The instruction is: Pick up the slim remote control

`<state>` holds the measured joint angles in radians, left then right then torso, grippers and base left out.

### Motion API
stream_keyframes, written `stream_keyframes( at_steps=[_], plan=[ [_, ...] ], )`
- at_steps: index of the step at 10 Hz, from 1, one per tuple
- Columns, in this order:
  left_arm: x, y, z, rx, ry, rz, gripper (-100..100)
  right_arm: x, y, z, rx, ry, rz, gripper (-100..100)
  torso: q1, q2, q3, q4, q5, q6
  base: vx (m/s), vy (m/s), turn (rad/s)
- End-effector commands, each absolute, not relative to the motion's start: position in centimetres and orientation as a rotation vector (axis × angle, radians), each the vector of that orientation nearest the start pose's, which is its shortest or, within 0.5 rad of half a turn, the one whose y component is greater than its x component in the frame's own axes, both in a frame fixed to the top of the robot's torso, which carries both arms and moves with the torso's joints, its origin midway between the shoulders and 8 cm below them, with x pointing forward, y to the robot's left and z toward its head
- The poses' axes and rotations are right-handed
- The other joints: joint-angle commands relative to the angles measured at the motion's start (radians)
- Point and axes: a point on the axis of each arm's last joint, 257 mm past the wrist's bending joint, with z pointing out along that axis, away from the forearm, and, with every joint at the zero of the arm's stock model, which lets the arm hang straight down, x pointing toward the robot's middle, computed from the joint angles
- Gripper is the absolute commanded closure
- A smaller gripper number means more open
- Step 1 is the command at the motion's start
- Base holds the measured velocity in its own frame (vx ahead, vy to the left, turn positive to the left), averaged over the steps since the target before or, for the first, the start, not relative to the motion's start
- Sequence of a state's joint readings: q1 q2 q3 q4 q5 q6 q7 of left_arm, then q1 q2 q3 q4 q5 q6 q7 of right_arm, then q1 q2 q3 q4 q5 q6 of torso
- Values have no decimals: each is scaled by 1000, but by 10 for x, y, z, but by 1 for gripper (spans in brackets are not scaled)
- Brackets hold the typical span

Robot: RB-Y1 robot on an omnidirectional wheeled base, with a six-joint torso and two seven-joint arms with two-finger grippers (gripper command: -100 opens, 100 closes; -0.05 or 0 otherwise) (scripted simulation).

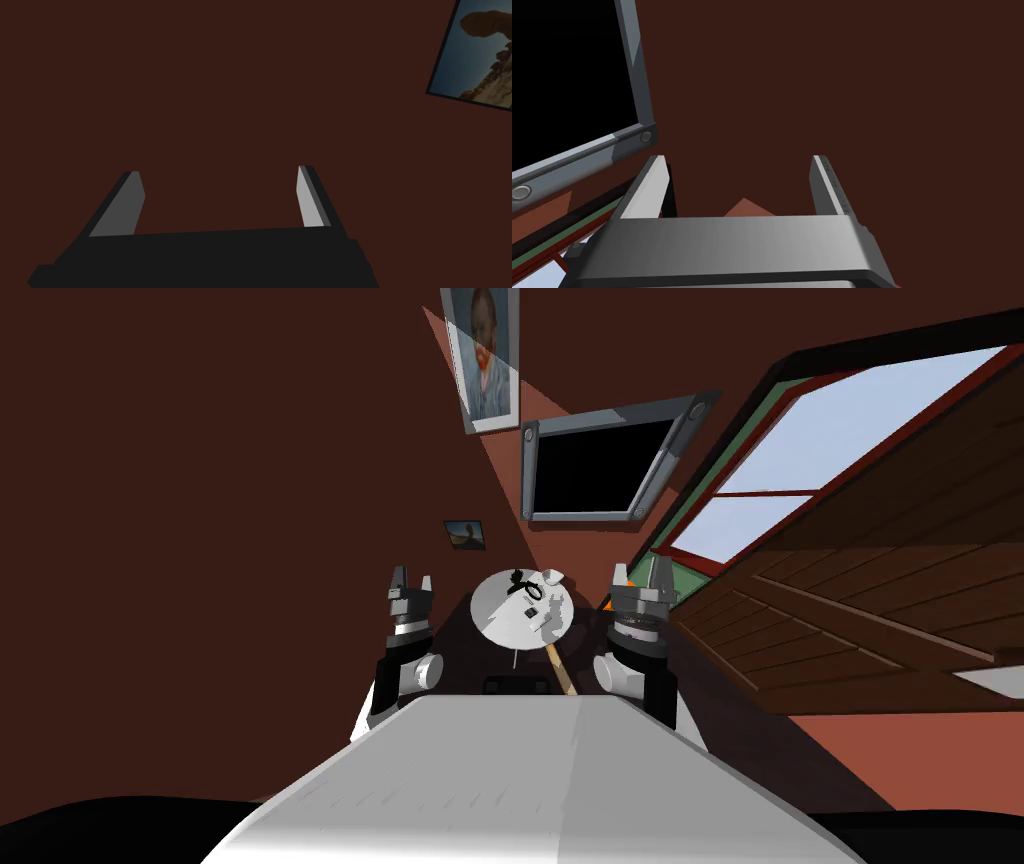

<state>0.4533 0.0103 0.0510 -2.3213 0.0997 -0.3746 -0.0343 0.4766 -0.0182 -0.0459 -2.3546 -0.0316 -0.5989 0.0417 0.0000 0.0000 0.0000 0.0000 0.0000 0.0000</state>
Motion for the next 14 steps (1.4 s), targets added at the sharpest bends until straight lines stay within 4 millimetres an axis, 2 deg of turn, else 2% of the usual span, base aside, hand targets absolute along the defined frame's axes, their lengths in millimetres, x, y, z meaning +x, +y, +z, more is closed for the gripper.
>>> stream_keyframes(
  at_steps=[1, 6, 10, 11, 13, 14],
  plan=[
    [355, 302, 35, -725, 596, -1296, 0, 310, -279, 78, 470, 512, 1283, -100, 0, 0, 0, 0, 0, 0, -44, 18, 177],
    [355, 302, 35, -725, 596, -1296, 0, 332, -255, 47, 407, 688, 1236, -100, 1, 7, 4, 2, 0, 0, -90, 16, 350],
    [355, 302, 35, -725, 596, -1296, 0, 354, -237, -5, 341, 893, 1152, -100, 0, 6, 4, 1, 0, 0, -88, 28, 363],
    [355, 302, 35, -725, 596, -1296, 0, 354, -236, -6, 335, 897, 1147, -100, 0, 6, 4, 1, 0, 0, -54, 17, 243],
    [355, 302, 35, -725, 596, -1296, 0, 364, -230, -45, 295, 1025, 1091, -100, -1, 4, 2, 1, 0, 0, -50, 18, 369],
    [355, 302, 35, -725, 596, -1296, 0, 364, -228, -45, 286, 1031, 1084, -100, -1, 4, 3, 1, 0, 0, -45, 10, 289]
  ],
)
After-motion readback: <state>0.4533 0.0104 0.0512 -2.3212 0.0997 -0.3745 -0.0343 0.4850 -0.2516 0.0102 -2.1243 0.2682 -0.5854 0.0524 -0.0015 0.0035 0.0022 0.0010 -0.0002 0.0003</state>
